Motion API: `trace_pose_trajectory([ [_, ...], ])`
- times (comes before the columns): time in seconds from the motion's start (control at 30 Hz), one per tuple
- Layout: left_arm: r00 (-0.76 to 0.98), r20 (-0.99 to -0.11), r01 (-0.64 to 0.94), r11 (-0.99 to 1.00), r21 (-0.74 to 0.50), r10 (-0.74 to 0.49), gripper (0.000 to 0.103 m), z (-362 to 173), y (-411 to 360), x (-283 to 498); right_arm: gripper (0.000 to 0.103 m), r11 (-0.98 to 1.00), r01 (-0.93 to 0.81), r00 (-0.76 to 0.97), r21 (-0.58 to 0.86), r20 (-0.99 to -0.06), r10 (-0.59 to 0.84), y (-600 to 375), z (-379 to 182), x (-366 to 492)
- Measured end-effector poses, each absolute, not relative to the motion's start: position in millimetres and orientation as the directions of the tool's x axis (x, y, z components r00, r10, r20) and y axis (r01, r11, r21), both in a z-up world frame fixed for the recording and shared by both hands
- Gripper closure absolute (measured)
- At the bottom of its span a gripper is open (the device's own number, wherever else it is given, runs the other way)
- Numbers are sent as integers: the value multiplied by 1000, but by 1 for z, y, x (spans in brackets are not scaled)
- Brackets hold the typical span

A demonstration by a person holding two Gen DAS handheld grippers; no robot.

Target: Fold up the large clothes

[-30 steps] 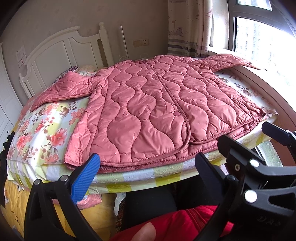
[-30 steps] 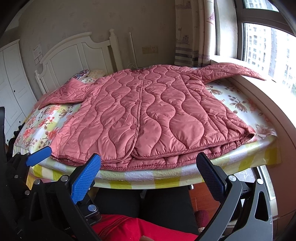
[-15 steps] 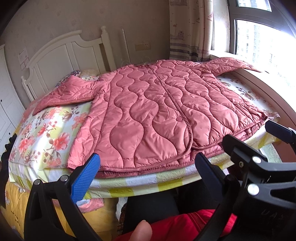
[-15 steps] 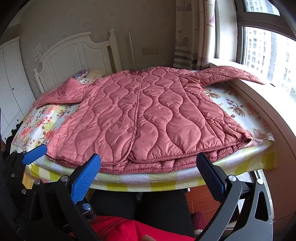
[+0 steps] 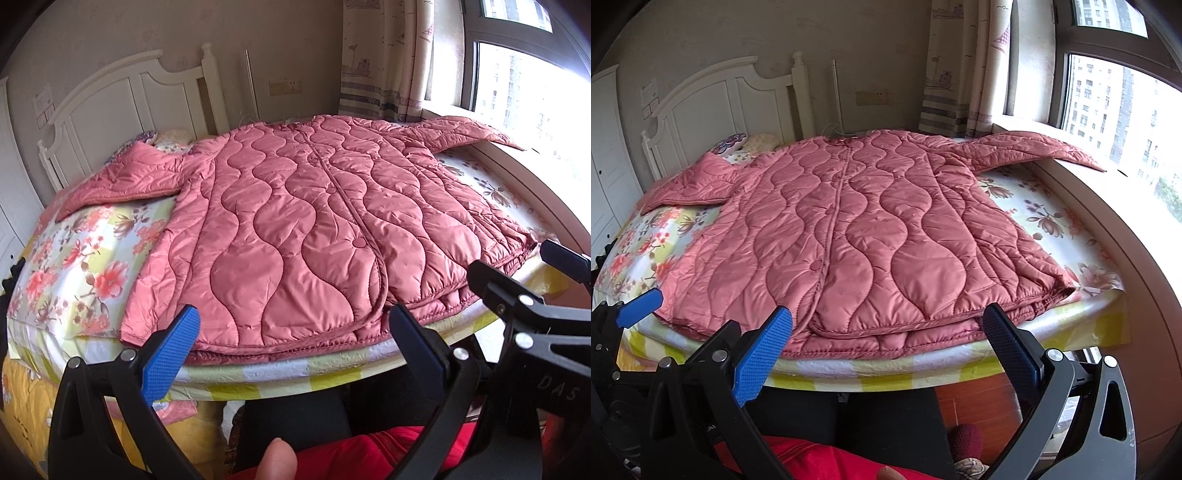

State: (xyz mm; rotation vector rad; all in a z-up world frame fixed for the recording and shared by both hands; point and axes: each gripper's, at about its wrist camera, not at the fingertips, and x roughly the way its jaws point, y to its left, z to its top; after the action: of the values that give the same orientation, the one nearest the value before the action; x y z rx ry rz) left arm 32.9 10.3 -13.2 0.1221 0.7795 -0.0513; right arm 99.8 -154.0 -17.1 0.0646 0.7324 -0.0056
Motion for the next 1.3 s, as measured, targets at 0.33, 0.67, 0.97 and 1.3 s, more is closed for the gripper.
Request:
trace_pose_trajectory([
  [0.33, 683, -730, 87, 994, 69, -9, 2, -20, 16, 36, 4, 998, 48, 724, 33, -690, -12, -154, -21, 103],
  [0.67, 682, -731, 87, 994, 68, -10, 2, -21, 15, 36, 4, 999, 50, 731, 20, -682, -23, -154, -21, 103],
  [0.97, 683, -730, 85, 994, 66, -9, 2, -21, 15, 36, 4, 999, 50, 733, 14, -680, -27, -154, -19, 103],
  [1.3, 686, -727, 73, 997, 40, -21, 2, -19, 20, 35, 4, 998, 50, 744, -31, -666, -57, -159, -14, 108],
])
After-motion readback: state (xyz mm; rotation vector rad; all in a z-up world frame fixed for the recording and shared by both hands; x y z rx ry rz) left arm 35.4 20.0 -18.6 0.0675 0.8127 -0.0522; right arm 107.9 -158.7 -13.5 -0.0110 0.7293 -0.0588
